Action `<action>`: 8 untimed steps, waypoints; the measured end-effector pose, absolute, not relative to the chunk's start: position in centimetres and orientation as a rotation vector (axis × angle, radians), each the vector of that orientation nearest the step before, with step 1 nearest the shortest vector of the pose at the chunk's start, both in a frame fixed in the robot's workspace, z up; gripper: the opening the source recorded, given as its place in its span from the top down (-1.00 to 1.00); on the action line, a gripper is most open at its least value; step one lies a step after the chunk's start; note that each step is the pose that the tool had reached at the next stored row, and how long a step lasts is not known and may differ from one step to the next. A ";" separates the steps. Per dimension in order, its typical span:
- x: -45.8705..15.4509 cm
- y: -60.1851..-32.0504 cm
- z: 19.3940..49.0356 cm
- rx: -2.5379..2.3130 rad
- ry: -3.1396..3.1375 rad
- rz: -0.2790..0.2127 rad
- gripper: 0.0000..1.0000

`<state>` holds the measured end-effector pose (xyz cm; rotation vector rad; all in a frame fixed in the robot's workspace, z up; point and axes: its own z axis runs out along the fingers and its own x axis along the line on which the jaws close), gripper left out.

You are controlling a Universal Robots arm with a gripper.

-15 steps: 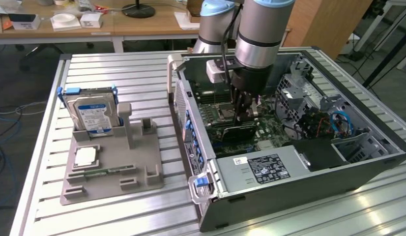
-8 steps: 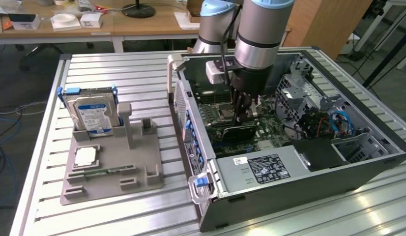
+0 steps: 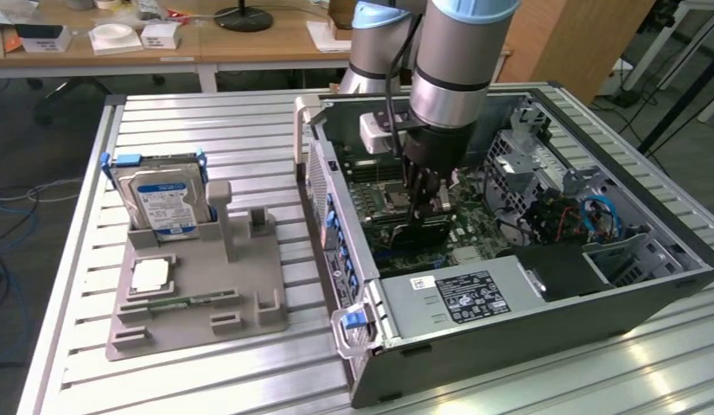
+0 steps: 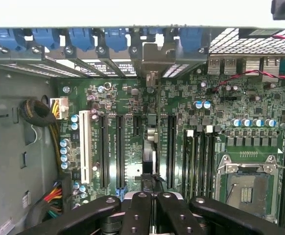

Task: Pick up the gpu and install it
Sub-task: 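Press down on the gpu until it lock into place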

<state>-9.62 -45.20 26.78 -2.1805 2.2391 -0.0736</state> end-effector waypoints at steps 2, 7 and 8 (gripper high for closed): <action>-9.7 -45.0 26.6 -2.180 2.239 -0.073 0.79; -9.7 -44.9 26.5 -2.191 2.250 -0.051 0.79; -9.7 -44.9 26.5 -2.192 2.251 -0.049 0.79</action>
